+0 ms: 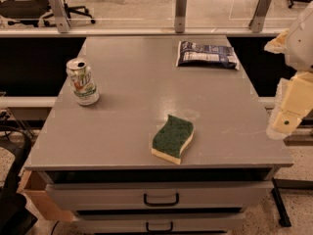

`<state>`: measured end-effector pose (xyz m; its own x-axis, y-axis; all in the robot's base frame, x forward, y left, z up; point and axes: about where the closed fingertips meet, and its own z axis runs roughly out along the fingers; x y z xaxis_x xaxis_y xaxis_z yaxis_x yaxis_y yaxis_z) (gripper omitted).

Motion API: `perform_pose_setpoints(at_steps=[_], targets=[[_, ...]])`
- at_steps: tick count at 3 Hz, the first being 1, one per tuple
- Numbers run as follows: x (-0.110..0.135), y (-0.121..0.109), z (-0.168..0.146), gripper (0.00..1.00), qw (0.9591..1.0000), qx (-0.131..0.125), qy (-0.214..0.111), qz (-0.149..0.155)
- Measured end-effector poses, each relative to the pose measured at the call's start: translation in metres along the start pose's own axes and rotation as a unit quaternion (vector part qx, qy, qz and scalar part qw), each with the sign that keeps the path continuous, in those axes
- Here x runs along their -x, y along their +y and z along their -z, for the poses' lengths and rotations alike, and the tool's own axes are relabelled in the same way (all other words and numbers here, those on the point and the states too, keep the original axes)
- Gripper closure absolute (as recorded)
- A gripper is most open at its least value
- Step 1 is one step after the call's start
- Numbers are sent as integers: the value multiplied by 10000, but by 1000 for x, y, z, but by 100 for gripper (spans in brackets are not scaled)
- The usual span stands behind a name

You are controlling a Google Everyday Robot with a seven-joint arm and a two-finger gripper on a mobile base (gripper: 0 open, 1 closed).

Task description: Pick blue chip bag

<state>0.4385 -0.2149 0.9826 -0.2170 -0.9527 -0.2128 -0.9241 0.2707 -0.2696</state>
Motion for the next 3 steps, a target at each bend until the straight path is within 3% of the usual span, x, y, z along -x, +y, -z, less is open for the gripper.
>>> perform_pose_setpoints(at_steps=[1,2,3], targets=[[0,0,0,0,10000,0,0,0],[1,-6,-1,0,9998,-155,-94,-53],[-4,-22,-17,0,9975,-388,-502,-323]])
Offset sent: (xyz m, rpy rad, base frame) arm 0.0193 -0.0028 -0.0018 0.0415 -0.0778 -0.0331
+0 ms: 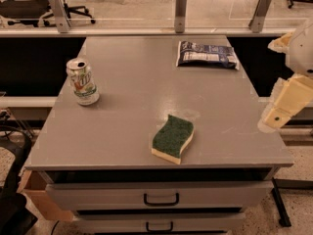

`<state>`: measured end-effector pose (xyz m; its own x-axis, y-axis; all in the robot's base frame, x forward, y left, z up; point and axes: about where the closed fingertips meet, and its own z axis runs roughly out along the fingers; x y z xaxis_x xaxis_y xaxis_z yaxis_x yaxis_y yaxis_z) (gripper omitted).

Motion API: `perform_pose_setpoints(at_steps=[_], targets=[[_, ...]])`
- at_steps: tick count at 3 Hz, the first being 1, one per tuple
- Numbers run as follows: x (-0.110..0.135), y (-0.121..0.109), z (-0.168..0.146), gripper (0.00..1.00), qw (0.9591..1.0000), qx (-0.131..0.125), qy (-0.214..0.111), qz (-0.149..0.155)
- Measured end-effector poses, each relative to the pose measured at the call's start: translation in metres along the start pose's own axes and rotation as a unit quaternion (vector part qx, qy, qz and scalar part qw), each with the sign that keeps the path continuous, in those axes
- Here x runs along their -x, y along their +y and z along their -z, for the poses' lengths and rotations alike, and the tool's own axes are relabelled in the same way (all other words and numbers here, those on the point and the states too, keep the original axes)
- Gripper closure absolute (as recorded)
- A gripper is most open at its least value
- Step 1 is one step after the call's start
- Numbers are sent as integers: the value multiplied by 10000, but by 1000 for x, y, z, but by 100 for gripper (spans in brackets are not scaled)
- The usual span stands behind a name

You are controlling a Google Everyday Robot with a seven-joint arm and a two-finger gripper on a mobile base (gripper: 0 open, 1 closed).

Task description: Pick blue chip bag

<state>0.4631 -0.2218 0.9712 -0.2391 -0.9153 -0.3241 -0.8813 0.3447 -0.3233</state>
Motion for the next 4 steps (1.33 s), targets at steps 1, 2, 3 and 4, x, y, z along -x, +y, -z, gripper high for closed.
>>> perform_pose_setpoints(at_steps=[1,2,3,4], targets=[[-2,-18,-27,0,9962,-279,-652,-500],[7,-44,-50,0,9848,-600,-1334,-938],[20,-75,-67,0,9694,-1006,-1854,-1254],[23,-91,-76,0,9613,-1247,-1971,-1467]])
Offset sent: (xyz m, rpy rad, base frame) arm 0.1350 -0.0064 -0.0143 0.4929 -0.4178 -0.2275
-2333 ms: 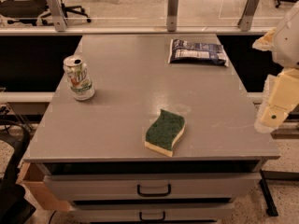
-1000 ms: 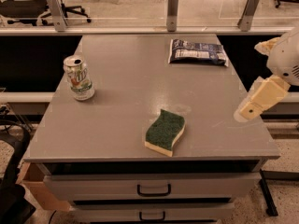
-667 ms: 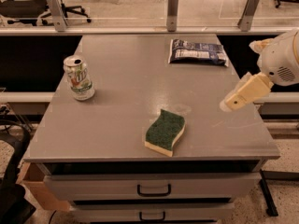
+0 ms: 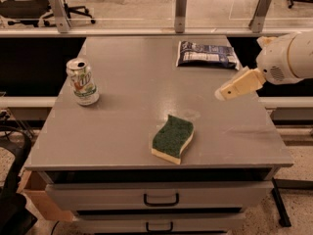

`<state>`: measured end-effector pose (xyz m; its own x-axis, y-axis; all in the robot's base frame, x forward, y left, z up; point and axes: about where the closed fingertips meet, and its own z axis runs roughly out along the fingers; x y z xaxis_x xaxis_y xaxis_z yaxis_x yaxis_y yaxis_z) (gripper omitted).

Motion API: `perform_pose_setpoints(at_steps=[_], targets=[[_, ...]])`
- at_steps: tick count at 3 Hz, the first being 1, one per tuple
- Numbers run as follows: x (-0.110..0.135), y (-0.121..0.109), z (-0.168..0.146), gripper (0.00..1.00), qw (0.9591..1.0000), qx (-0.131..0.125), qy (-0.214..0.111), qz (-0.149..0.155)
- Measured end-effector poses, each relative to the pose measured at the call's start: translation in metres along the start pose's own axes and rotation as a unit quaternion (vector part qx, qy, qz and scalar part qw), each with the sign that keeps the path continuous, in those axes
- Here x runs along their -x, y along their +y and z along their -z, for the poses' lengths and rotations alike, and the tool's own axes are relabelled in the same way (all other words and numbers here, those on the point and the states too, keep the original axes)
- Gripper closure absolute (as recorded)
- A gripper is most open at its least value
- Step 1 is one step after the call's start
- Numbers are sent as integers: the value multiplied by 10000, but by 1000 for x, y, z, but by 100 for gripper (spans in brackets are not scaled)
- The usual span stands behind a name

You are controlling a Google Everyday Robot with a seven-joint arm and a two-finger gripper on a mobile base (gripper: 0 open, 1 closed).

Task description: Pick blue chip bag

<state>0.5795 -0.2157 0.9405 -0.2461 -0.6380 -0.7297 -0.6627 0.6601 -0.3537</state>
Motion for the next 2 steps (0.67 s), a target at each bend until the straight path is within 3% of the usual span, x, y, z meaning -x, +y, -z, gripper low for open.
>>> perform_pose_setpoints(at_steps=[1,2], targets=[[0,0,0,0,10000,0,0,0],[4,-8,-27,0,9994,149,-286,-135]])
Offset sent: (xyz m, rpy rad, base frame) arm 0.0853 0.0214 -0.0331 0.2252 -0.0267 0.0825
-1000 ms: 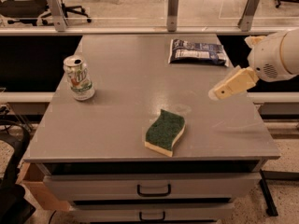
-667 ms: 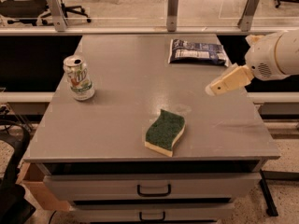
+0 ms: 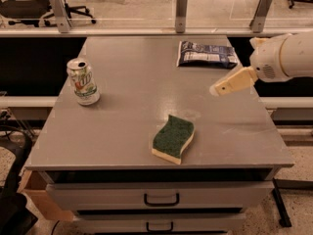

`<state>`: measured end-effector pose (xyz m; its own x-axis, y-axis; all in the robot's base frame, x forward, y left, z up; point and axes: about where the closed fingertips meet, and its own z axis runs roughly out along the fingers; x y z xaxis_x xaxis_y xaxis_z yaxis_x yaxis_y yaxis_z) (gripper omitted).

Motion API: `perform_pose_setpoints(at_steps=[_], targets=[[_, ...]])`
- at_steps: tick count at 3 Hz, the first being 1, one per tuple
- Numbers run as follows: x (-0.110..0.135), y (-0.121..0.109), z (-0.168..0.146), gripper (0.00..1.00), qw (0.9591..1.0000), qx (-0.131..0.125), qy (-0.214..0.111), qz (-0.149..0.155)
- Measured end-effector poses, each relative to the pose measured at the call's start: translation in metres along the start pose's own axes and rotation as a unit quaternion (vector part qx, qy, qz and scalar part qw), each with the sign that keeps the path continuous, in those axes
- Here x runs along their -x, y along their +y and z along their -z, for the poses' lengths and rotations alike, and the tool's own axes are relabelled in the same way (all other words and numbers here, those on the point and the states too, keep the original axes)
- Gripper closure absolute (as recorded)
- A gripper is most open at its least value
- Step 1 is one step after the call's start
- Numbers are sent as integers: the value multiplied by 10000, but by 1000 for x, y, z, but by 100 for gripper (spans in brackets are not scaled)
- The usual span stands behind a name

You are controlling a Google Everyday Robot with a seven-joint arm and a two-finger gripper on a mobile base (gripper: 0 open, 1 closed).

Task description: Pick blue chip bag

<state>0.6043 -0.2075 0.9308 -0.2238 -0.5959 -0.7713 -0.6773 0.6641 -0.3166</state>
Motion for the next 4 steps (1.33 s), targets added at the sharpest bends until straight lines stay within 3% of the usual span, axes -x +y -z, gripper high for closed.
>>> perform_pose_setpoints(at_steps=[1,2,3,4], targets=[[10,-16,-58,0,9982,353,-425,-234],[18,-29,-110,0,9938,554,-772,-583],[22,-42,-150,0,9888,617,-1013,-906],[19,-59,-173,0,9870,484,-1105,-1065]])
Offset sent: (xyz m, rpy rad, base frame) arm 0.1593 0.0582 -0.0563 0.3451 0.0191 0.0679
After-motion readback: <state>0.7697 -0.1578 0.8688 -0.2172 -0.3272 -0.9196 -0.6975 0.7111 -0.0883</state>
